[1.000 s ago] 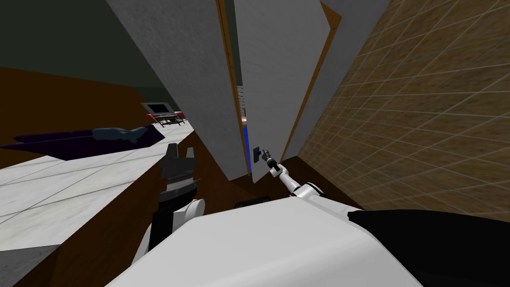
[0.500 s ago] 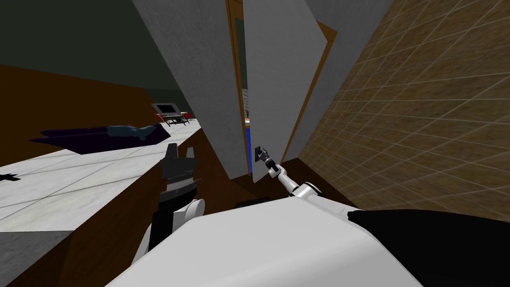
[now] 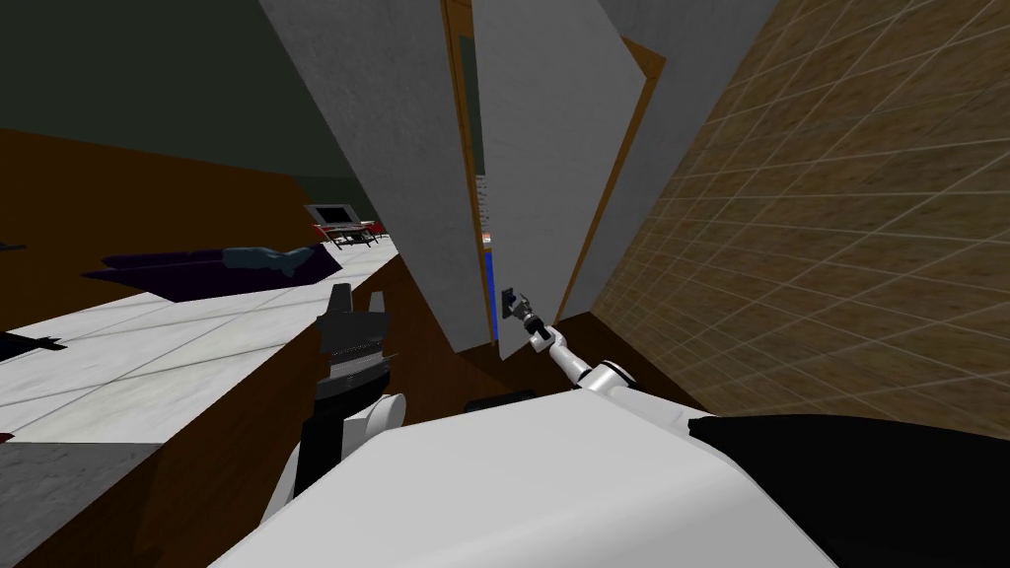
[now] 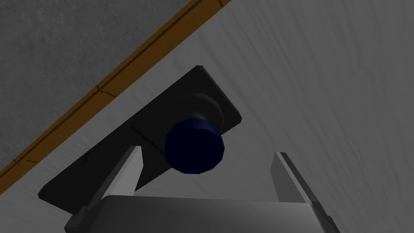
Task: Pull the door open
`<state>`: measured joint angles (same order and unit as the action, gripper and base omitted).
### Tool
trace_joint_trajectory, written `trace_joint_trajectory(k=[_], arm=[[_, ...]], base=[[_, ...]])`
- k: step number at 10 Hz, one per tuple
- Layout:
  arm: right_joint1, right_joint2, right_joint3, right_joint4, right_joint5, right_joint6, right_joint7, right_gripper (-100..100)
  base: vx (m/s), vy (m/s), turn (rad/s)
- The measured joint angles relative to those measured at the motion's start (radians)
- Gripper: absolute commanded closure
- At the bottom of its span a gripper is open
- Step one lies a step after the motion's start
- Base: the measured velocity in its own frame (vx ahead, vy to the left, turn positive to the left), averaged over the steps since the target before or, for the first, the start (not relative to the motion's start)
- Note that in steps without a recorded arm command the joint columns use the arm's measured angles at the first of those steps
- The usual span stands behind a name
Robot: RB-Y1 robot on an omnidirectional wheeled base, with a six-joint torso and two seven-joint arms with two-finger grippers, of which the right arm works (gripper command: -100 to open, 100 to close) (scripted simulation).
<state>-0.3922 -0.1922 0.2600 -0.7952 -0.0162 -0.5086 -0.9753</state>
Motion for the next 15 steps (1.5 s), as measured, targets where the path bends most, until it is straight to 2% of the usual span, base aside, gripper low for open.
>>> trace_joint_trajectory(k=[15], arm=[[-0.003, 0.017, 0.084, -0.027, -0.166, 0.051, -0.376, -100]], base=[[-0.038, -0.050, 0.028]])
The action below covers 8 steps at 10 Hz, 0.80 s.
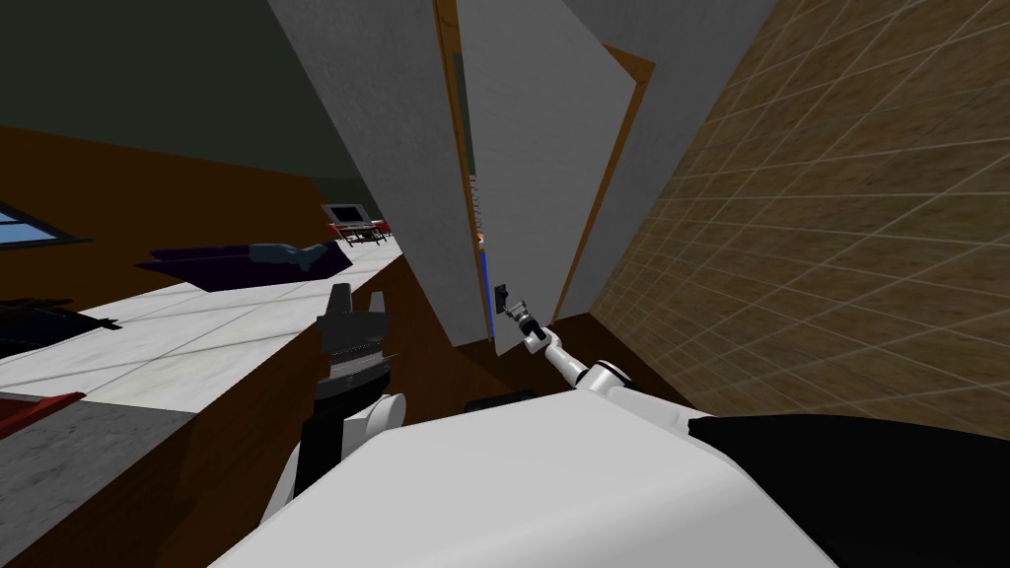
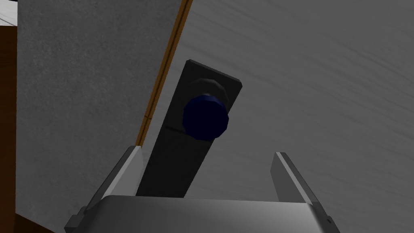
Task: Pull the door open
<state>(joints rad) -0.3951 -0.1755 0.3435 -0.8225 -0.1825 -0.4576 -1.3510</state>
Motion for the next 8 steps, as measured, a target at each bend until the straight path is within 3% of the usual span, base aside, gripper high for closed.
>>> trace_joint_trajectory(k=[8], arm=[[0.002, 0.007, 0.037, -0.018, -0.074, 0.026, -0.194, -100]], base=[[-0.030, -0.043, 0.023]])
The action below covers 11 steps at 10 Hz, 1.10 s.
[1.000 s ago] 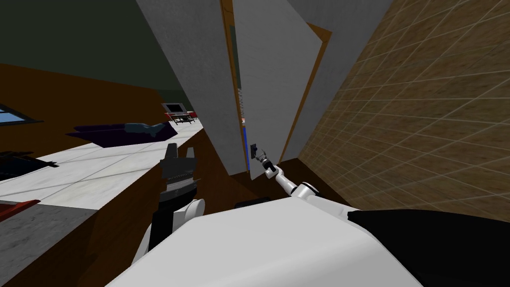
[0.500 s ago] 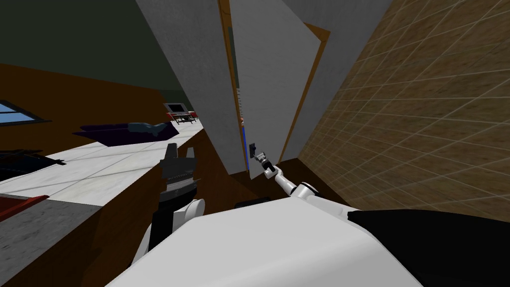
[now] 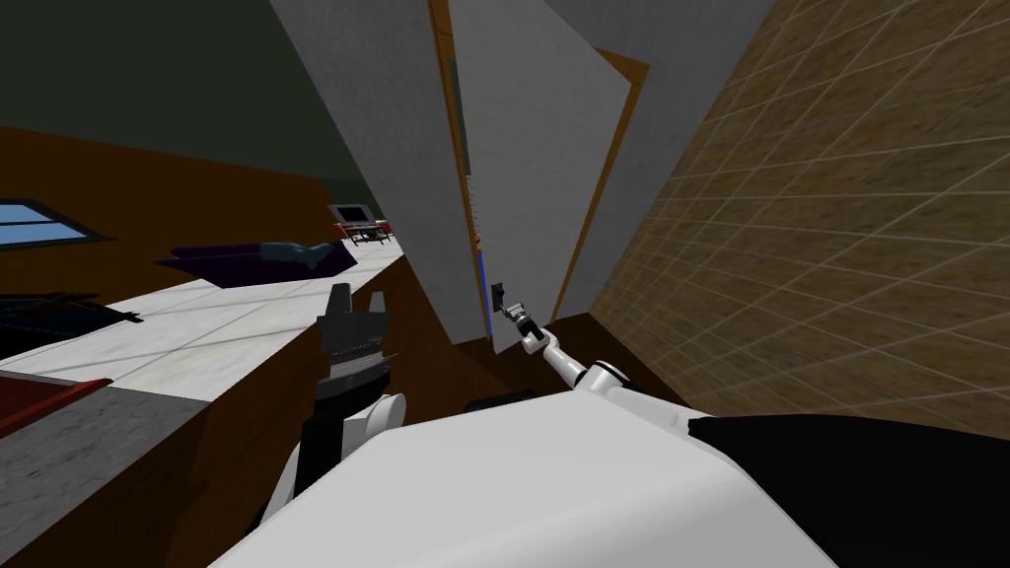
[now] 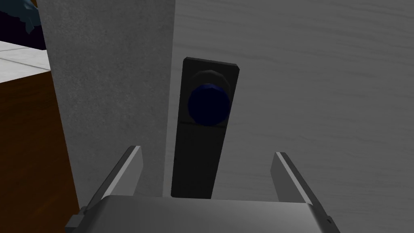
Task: Pull the door open
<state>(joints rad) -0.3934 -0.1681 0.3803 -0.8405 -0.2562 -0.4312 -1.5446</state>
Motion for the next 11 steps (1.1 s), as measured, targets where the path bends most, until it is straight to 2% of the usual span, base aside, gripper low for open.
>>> trace_joint_trajectory(k=[3, 4, 5, 7, 9, 11], arm=[[-0.002, 0.002, 0.010, 0.000, -0.020, 0.005, -0.055, -100], [-0.002, 0.002, 0.011, 0.000, -0.020, 0.005, -0.058, -100], [-0.004, -0.010, 0.005, 0.014, -0.024, -0.004, -0.064, -100], [0.021, -0.060, -0.001, -0.015, -0.032, -0.005, -0.091, -100], [0.007, -0.076, -0.004, 0.017, -0.037, -0.021, -0.111, -100], [0.010, -0.130, -0.012, 0.040, -0.048, -0.047, -0.149, -100]], base=[[-0.015, -0.025, 0.013], [0.047, 0.078, 0.163], [0.075, 0.123, 0.196], [0.074, 0.098, 0.068], [0.075, 0.076, 0.168], [0.126, 0.109, 0.160]])
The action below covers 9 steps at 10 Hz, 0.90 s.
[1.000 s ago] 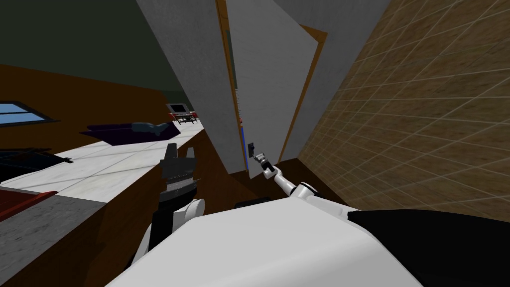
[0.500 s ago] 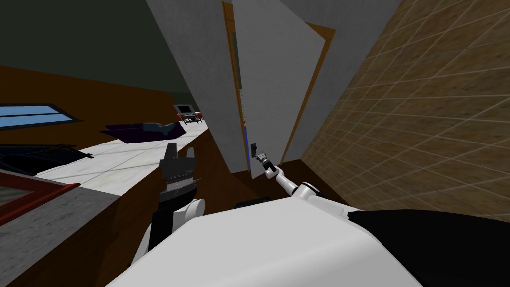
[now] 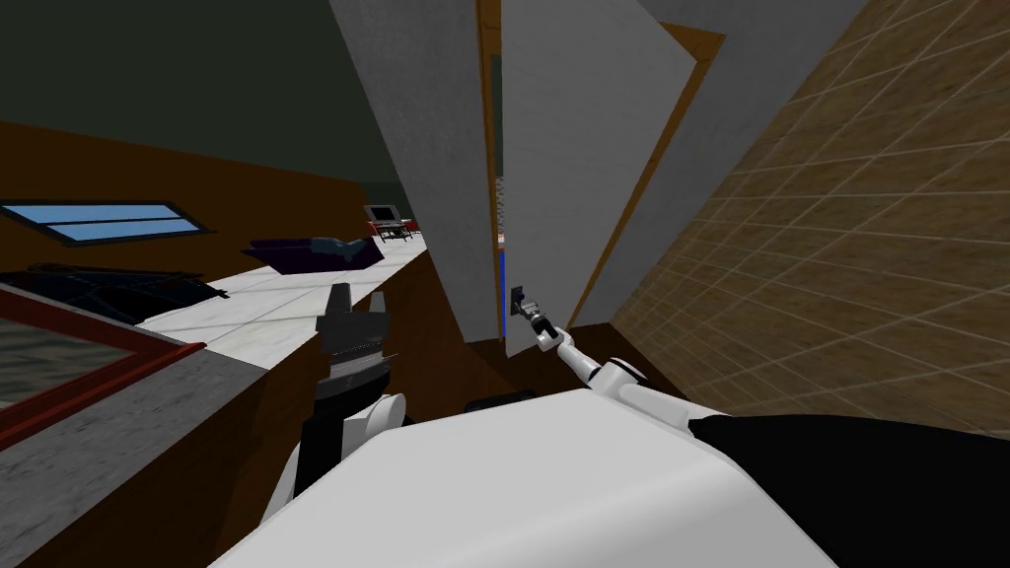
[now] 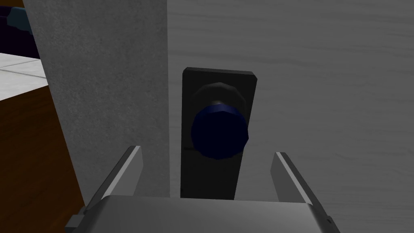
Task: Pull the door open
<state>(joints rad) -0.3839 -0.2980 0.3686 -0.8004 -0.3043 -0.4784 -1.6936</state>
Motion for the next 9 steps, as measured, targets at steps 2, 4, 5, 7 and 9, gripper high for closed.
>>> trace_joint_trajectory(k=[2, 4, 5, 7, 9], arm=[[0.009, -0.028, -0.010, -0.011, -0.007, 0.002, -0.015, -100], [0.013, -0.050, -0.014, -0.004, -0.011, -0.009, -0.030, -100], [0.008, -0.059, -0.014, 0.013, -0.013, -0.019, -0.041, -100], [0.001, -0.077, -0.015, 0.039, -0.017, -0.040, -0.060, 100], [0.000, -0.078, -0.017, 0.037, -0.017, -0.037, -0.056, 100]], base=[[0.047, 0.036, 0.004], [0.058, 0.044, 0.130], [0.095, 0.054, 0.130], [0.019, 0.009, -0.003], [-0.011, -0.013, 0.001]])
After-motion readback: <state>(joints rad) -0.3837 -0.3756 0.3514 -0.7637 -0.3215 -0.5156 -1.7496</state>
